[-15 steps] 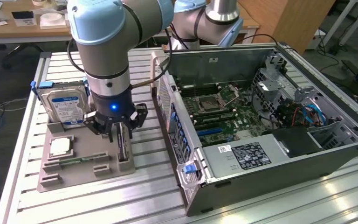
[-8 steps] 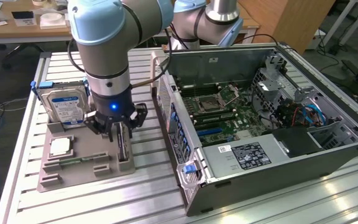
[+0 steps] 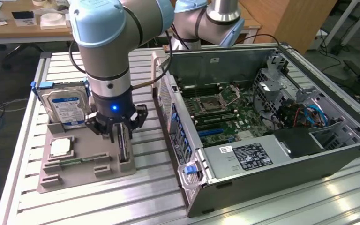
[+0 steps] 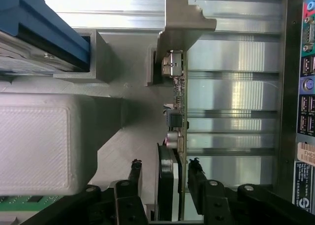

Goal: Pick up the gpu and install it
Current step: 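Pick up the gpu and move the gpu toward the slot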

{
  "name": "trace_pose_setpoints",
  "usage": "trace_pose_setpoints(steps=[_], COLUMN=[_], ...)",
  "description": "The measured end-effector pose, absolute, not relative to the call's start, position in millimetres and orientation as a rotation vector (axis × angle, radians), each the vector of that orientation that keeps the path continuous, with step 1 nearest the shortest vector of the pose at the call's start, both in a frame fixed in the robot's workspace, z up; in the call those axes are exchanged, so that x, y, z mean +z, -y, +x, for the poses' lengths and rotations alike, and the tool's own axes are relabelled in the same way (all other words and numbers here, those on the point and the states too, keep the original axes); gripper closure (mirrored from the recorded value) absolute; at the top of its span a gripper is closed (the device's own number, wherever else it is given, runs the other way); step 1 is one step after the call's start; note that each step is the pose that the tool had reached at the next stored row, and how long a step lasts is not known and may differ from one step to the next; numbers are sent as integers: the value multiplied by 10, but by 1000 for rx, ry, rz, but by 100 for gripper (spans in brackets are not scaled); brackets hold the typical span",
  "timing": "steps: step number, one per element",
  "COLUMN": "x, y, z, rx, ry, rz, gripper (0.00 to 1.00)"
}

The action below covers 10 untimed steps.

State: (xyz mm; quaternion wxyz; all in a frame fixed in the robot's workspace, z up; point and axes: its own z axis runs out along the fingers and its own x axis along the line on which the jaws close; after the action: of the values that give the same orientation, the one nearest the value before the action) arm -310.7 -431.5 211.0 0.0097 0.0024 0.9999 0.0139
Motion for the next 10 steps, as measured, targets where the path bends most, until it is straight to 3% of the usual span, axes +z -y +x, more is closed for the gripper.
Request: trace_pose_setpoints(steps=[1, 2, 7, 10], x=[2109, 2108, 2107, 2101], y=[4315, 4314, 4315, 4314], z=[-3107, -3107, -3107, -3107], rx=[43, 44, 44, 44], ry=[-3122, -3122, -3122, -3122], rz=[7, 7, 7, 7], gripper=[48, 55, 57, 70])
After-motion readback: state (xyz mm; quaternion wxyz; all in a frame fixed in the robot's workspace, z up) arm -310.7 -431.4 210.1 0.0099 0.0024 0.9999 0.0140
